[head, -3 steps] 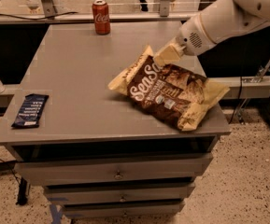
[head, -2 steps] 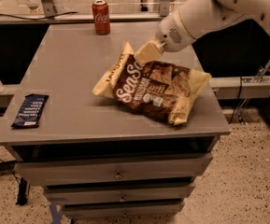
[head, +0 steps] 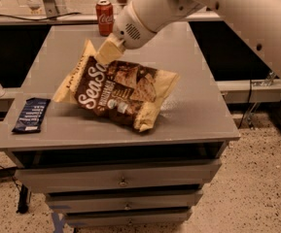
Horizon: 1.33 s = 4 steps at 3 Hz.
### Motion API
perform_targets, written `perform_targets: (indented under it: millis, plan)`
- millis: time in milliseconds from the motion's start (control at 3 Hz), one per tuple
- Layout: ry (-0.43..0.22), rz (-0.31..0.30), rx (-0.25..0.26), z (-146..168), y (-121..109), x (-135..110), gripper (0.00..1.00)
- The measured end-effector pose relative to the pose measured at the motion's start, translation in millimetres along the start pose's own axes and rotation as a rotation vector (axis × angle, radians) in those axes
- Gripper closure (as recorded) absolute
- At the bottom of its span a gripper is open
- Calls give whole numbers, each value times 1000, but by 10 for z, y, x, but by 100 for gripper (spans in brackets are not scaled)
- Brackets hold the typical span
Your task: Move brown chip bag near rxbar blueberry
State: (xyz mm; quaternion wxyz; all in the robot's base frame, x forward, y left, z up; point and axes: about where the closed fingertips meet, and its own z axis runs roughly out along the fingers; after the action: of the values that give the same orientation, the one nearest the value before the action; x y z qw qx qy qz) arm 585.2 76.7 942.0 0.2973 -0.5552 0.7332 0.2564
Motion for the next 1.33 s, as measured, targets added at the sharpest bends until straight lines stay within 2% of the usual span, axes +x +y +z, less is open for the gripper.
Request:
perform_targets:
  millis: [667,1000,1333]
  plan:
    - [-14,-145,-35,451,242,-695,100]
    - [-43,-230,-33,599,266,-961,100]
    - [-64,-307,-36,676,224,-1032,84]
